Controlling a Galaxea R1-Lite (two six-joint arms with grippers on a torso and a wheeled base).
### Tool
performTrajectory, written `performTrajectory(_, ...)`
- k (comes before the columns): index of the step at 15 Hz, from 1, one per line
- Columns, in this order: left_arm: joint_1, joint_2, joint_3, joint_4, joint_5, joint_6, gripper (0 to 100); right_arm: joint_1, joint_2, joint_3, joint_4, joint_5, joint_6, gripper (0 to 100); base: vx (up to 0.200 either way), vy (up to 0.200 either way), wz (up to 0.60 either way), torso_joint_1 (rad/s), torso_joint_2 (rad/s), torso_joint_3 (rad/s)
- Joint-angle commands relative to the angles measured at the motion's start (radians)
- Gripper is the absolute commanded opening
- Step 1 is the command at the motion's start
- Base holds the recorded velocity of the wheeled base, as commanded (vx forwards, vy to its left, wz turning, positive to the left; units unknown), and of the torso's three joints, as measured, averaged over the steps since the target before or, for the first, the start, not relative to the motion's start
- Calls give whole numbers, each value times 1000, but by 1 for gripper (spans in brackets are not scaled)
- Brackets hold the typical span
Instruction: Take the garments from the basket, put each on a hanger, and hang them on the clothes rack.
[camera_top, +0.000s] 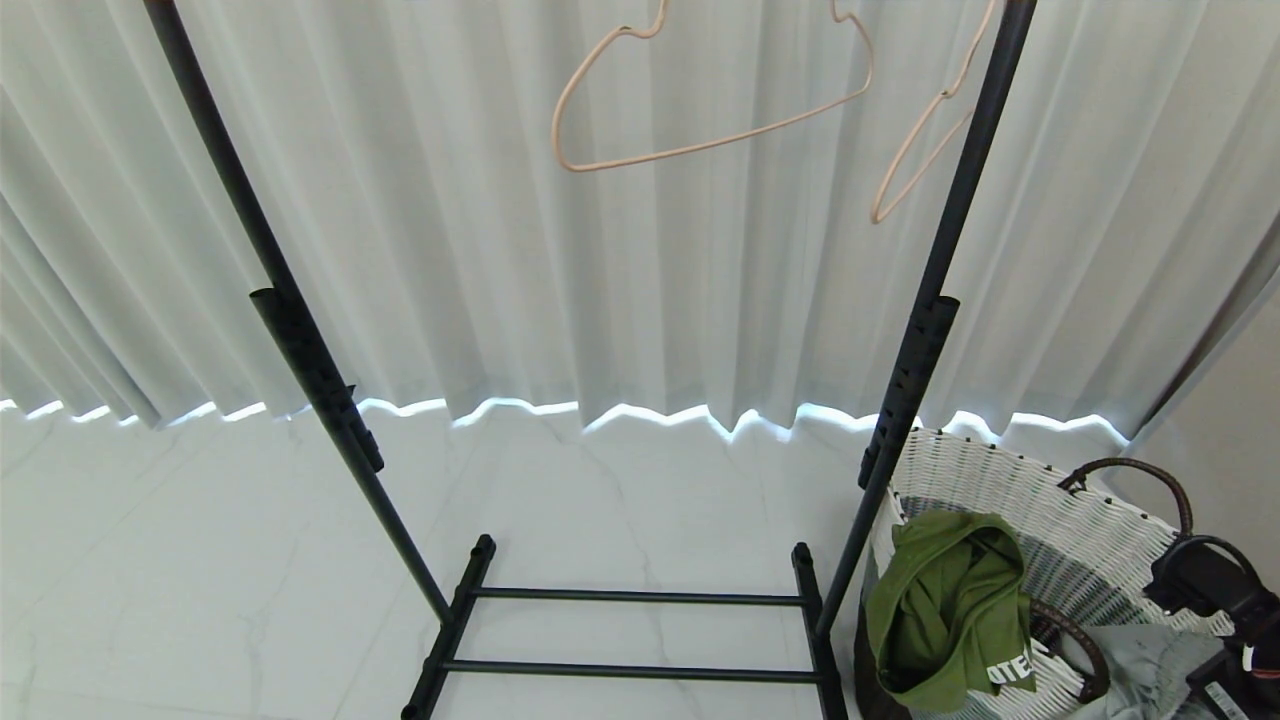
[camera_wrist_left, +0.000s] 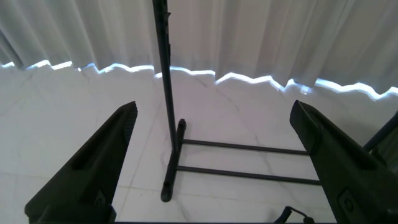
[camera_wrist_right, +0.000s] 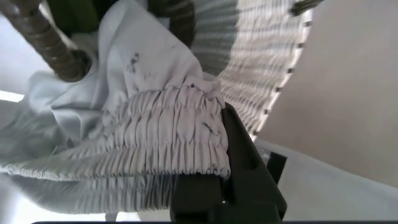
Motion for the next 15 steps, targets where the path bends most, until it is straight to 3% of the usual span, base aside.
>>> performTrajectory(1, 0, 0, 0, 0, 1, 0, 100, -2, -89, -1, 2, 0, -1, 0, 0, 0, 0, 0, 0, 0)
performTrajectory(5, 0, 0, 0, 0, 1, 0, 100, -2, -267, -16, 92, 2, -2, 0, 0, 0, 0, 0, 0, 0)
performTrajectory(8, 0, 0, 0, 0, 1, 0, 100, -2, -422, -78, 278, 5, -2, 0, 0, 0, 0, 0, 0, 0)
performTrajectory(11, 0, 0, 0, 0, 1, 0, 100, -1, -578, -183, 543, 11, -2, 0, 0, 0, 0, 0, 0, 0)
performTrajectory(15, 0, 0, 0, 0, 1, -1, 100, 2, -707, -286, 738, 12, -2, 0, 0, 0, 0, 0, 0, 0)
